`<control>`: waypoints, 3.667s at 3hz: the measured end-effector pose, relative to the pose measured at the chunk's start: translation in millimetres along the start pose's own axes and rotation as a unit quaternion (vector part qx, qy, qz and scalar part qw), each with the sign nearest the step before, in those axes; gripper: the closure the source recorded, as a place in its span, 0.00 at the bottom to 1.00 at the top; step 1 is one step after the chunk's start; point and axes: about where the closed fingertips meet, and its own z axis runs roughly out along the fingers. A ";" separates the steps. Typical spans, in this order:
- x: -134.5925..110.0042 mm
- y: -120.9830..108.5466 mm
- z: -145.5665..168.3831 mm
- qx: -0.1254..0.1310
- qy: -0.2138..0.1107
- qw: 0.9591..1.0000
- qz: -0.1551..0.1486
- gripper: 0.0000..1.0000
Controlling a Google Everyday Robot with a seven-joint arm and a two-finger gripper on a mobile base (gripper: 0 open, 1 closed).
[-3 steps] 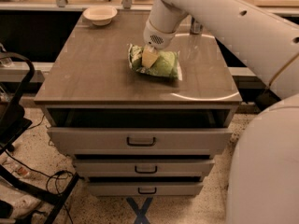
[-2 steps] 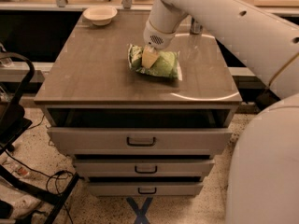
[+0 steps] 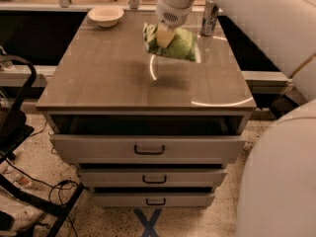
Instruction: Move green jalapeno chip bag near paper bowl
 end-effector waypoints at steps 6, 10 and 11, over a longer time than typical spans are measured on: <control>-97.1 -185.9 -2.1 0.227 -0.088 0.968 0.061 1.00; -129.2 -229.3 126.7 0.300 -0.096 0.943 0.104 1.00; -123.3 -231.8 141.9 0.316 -0.072 0.939 0.114 1.00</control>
Offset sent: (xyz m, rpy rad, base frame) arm 0.1384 -0.0138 0.1625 0.1241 -0.4349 -0.1514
